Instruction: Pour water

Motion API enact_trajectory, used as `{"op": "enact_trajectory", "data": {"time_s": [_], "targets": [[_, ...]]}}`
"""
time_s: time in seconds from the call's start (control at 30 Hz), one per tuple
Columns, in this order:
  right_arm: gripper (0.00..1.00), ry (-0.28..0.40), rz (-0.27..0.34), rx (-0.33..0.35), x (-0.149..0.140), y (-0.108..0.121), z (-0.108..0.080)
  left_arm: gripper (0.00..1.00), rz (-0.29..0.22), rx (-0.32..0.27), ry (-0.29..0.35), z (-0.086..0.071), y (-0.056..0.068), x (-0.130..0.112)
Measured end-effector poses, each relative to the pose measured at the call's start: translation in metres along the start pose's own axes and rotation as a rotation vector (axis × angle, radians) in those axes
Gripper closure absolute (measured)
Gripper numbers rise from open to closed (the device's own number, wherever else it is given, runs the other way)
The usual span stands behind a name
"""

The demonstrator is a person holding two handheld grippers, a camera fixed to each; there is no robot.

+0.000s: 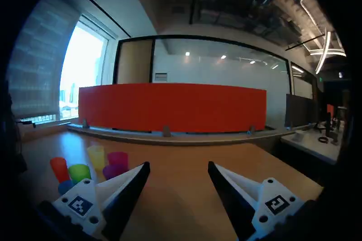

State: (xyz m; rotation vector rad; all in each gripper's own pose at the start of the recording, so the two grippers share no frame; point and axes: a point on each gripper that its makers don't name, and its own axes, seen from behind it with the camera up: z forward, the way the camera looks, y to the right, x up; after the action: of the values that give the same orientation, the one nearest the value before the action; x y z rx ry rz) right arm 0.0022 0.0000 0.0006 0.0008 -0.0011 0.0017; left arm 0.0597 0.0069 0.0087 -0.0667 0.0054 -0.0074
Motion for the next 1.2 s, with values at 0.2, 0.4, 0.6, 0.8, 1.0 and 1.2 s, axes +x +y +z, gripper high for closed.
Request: {"op": "enact_trajectory", "data": {"time_s": [0.2,0.4,0.6,0.8,1.0,1.2], "targets": [[0.01,-0.024,0.021,0.014,0.03,0.002,0.007,0.01,0.016,-0.067,-0.009,0.008,0.017,0.042],[0.01,-0.033,0.029,0.061,0.068,-0.006,0.011,0.01,0.008,-0.122,-0.005,0.02,0.03,0.084],[0.01,-0.019,0.036,0.092,0.102,-0.009,0.013,0.01,0.027,-0.144,0.0,0.029,0.034,0.12],[0.01,-0.025,0.0,0.098,0.114,-0.01,0.014,0.01,0.029,-0.182,-0.007,0.035,0.041,0.138],[0.01,-0.037,-0.021,0.145,0.116,-0.022,0.012,0.01,0.057,-0.236,-0.023,0.036,0.052,0.142],[0.01,-0.047,-0.042,0.234,0.118,-0.042,0.006,0.01,0.077,-0.316,-0.072,0.033,0.068,0.133]]}}
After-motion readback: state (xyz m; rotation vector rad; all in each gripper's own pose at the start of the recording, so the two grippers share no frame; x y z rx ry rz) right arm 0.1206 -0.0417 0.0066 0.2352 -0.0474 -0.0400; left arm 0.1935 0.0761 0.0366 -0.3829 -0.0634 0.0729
